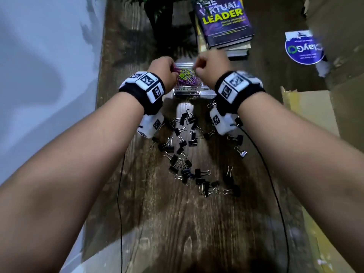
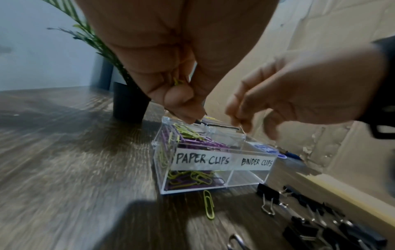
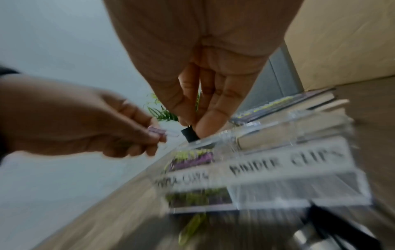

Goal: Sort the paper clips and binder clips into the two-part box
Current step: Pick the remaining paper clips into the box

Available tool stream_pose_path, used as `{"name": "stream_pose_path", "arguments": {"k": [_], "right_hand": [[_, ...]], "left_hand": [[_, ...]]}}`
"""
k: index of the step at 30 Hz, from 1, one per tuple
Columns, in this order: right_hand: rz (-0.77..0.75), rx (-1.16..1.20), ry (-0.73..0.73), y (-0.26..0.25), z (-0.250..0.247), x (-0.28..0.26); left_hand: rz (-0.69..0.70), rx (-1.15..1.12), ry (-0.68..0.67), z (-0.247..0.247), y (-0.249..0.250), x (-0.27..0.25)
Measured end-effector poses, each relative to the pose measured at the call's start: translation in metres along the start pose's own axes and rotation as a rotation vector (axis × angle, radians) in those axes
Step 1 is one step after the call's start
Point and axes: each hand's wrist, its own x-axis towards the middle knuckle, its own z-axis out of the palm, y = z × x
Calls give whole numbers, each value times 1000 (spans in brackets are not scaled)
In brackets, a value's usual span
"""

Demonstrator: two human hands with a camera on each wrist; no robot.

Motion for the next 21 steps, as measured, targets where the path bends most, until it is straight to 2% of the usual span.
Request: {"name": "stream_pose_path", "arguments": {"k": [5, 7, 13, 17, 21], "right_hand": [[-50, -179, -282, 20, 40, -38], [-90, -272, -337, 22, 55, -40], [-106, -433, -324, 21, 66, -36], [-118, -439, -282, 20, 66, -39], [-66, -429, -324, 22, 67, -45]], "left_hand": [[58, 176, -41, 8, 18, 18], [74, 243, -70, 9, 21, 24], [155, 268, -81, 11, 25, 30], [178, 179, -46, 14, 21, 24], [141, 29, 3, 19, 15, 12]]}}
